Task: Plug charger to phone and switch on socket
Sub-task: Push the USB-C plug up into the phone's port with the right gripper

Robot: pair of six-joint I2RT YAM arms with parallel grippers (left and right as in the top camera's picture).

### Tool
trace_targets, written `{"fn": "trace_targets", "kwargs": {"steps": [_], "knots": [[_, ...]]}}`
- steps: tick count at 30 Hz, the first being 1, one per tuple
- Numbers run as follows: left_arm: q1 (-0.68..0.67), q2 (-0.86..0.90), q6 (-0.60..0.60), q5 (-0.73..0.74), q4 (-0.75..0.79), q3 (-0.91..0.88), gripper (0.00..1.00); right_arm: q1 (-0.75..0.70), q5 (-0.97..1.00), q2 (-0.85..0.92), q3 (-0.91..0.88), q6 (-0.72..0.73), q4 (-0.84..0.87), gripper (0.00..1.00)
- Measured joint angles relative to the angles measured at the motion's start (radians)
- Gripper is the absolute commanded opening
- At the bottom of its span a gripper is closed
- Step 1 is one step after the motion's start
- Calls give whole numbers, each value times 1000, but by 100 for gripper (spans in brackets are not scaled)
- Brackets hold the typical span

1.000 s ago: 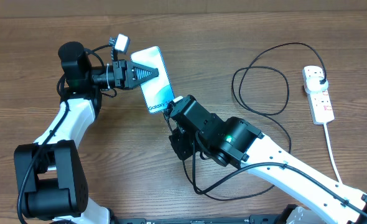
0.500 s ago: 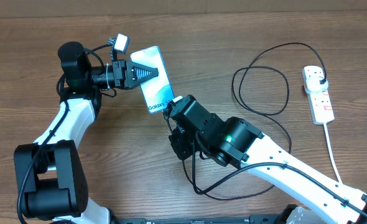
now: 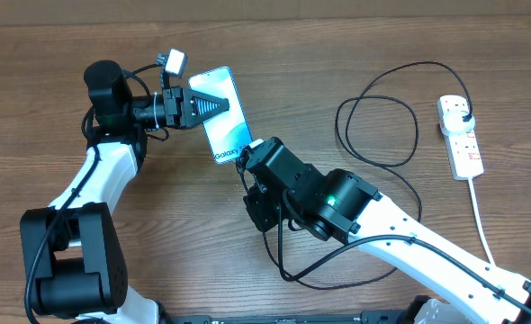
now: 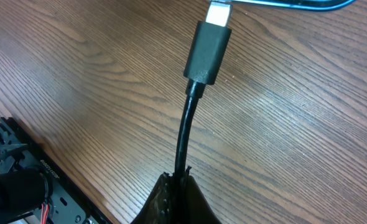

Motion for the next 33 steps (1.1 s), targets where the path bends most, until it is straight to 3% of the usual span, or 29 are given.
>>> {"fn": "trace_targets", "kwargs": {"steps": [33], "knots": [[0,0,-30,1,-1,0,4,0,1,0,0,0,12,4]]}}
